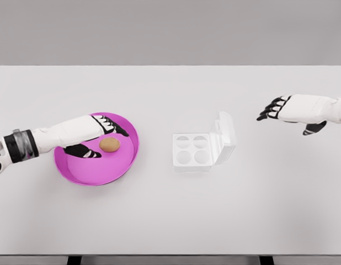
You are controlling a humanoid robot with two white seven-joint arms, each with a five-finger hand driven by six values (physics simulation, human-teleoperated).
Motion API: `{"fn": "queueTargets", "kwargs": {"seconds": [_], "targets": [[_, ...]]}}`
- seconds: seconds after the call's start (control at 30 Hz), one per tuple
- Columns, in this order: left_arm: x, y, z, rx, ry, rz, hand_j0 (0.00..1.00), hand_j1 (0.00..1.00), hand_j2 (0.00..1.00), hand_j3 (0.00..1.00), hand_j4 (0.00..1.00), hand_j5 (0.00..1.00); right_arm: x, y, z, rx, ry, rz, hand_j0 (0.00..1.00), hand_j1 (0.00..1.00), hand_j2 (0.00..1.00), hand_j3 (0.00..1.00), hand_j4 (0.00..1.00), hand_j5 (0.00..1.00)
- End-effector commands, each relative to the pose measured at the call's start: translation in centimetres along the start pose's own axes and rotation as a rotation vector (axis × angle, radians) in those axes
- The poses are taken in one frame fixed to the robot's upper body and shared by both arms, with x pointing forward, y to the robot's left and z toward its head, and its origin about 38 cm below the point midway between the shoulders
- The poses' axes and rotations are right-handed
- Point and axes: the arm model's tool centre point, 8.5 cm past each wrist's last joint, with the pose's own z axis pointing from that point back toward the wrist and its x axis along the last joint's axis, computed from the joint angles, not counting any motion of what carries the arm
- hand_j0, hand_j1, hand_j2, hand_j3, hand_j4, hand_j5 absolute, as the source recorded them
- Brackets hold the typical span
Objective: Pack egg into the box and close the box lid
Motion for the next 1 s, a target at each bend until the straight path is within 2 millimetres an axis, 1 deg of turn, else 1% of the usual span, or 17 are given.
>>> {"fn": "queueTargets", "kwargs": {"seconds": [0.0, 0.07, 0.3, 0.37, 0.6, 0.97], "targets": [[-0.1, -0.13, -0.11, 0.003, 0.002, 0.01, 0.84, 0.84, 0.84, 0.84, 0.84, 0.84, 0.37, -0.14, -0.31, 0.001, -0.012, 0.002, 1.0, 1.0, 1.0, 1.0, 1.0, 1.0], [-0.35, -0.37, -0.12, 0.002, 0.008, 0.02, 0.84, 0.84, 0.84, 0.84, 0.84, 0.84, 0.63, -0.29, -0.35, 0.0, -0.019, 0.009, 1.0, 1.0, 1.0, 1.0, 1.0, 1.0], [-0.21, -0.58, -0.48, -0.006, 0.0, 0.023, 0.83, 0.83, 0.83, 0.83, 0.83, 0.83, 0.68, -0.4, -0.34, -0.001, -0.02, 0.012, 1.0, 1.0, 1.0, 1.0, 1.0, 1.0], [-0.08, -0.25, -0.79, -0.01, -0.009, 0.013, 0.83, 0.83, 0.83, 0.83, 0.83, 0.83, 0.83, -0.53, -0.38, -0.004, -0.025, 0.014, 1.0, 1.0, 1.0, 1.0, 1.0, 1.0], [-0.19, -0.08, -0.62, -0.012, -0.005, 0.008, 0.84, 0.84, 0.84, 0.84, 0.84, 0.84, 0.95, -0.93, -0.44, -0.012, -0.029, 0.022, 1.0, 1.0, 1.0, 1.0, 1.0, 1.0], [-0.41, 0.3, -0.57, -0.009, 0.001, 0.002, 0.84, 0.84, 0.84, 0.84, 0.84, 0.84, 0.92, -0.91, -0.38, -0.012, -0.027, 0.021, 1.0, 1.0, 1.0, 1.0, 1.0, 1.0]]}}
